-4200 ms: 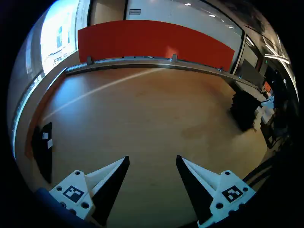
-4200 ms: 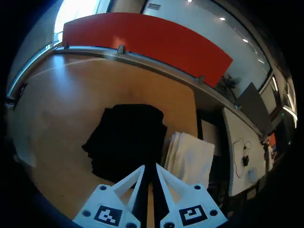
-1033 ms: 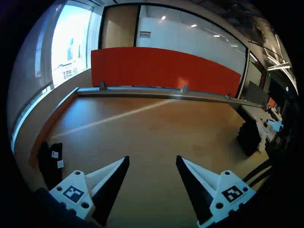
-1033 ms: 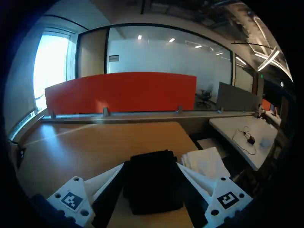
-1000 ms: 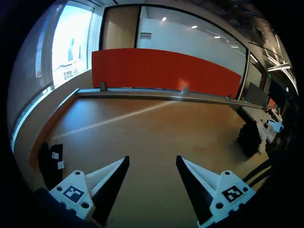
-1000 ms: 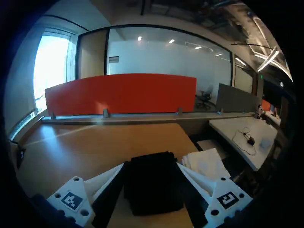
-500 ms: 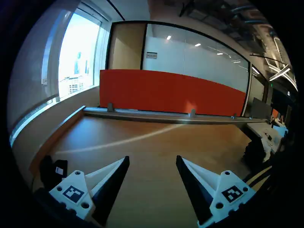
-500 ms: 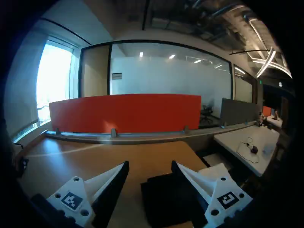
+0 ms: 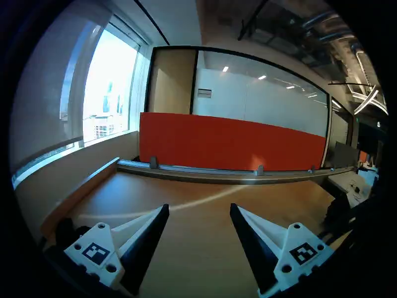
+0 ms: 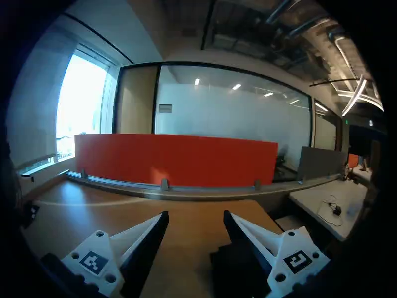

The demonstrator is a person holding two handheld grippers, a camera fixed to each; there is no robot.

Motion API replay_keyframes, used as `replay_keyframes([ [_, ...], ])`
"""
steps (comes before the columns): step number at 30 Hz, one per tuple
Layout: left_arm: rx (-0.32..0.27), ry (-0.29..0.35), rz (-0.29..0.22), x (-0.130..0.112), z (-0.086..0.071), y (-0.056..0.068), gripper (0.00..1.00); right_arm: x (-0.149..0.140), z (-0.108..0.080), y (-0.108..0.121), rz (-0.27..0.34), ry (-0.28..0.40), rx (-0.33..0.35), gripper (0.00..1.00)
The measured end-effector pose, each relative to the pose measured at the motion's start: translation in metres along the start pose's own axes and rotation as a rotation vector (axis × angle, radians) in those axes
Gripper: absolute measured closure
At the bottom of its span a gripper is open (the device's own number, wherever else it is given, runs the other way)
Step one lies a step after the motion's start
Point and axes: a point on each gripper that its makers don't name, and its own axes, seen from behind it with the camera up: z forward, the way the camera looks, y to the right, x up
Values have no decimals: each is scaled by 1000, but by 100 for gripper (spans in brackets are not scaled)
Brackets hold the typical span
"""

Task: Fold towel

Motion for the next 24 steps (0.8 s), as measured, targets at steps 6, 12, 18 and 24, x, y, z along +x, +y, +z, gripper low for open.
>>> replay_keyframes([
  [6, -1, 25, 0, 9, 2, -7, 9, 11, 2, -28, 30, 18, 16, 14],
  [12, -23, 43, 3, 14, 3, -4, 10, 15, 4, -49, 49, 21, 22, 14],
  [18, -37, 57, 23, 13, 5, 3, 10, 15, 1, -63, 40, 13, 31, 14],
  [24, -29, 79, 42, 14, 7, 3, 10, 18, -3, -69, 18, 0, 34, 14],
])
